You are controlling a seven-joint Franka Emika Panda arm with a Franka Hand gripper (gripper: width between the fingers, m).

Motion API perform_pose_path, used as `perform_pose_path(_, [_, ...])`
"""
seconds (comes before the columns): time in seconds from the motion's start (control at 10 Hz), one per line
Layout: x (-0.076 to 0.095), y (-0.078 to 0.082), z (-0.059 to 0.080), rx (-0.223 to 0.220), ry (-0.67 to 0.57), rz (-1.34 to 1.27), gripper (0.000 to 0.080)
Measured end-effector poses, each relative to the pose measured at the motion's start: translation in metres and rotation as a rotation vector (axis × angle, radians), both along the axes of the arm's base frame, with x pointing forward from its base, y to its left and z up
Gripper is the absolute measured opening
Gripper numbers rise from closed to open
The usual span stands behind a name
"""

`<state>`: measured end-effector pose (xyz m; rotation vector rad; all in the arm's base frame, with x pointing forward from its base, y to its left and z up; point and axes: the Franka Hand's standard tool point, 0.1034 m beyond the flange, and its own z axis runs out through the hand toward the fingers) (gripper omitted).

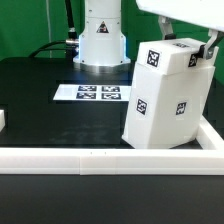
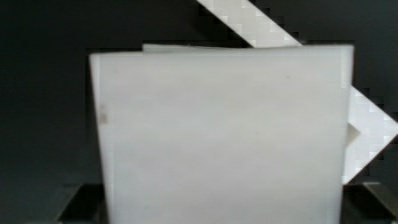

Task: Assemble cabinet

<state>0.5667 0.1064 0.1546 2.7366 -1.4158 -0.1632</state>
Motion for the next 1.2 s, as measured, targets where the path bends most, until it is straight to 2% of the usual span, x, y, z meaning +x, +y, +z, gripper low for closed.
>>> perform_pose_path(0.3, [-0.0007,0.0011,0.0,-0.027,0.005,-0.31,0.0564])
perform_pose_path(0.4, [-0.0007,0.0011,0.0,-0.027,0.006,-0.311,0.0564])
perform_pose_path(0.5, [-0.0008,0.0013,-0.0003,-0.026,0.006,-0.305,0.0605])
perform_pose_path(0.6, [-0.0011,0.0018,-0.0009,-0.026,0.007,-0.304,0.0605])
perform_pose_path(0.7, [-0.0012,0.0022,-0.0012,-0.026,0.007,-0.303,0.0754])
perform_pose_path(0.8, [-0.0014,0.0026,-0.0015,-0.026,0.008,-0.302,0.0787])
perform_pose_path(1.2, [-0.0021,0.0041,-0.0026,-0.027,0.01,-0.297,0.0797])
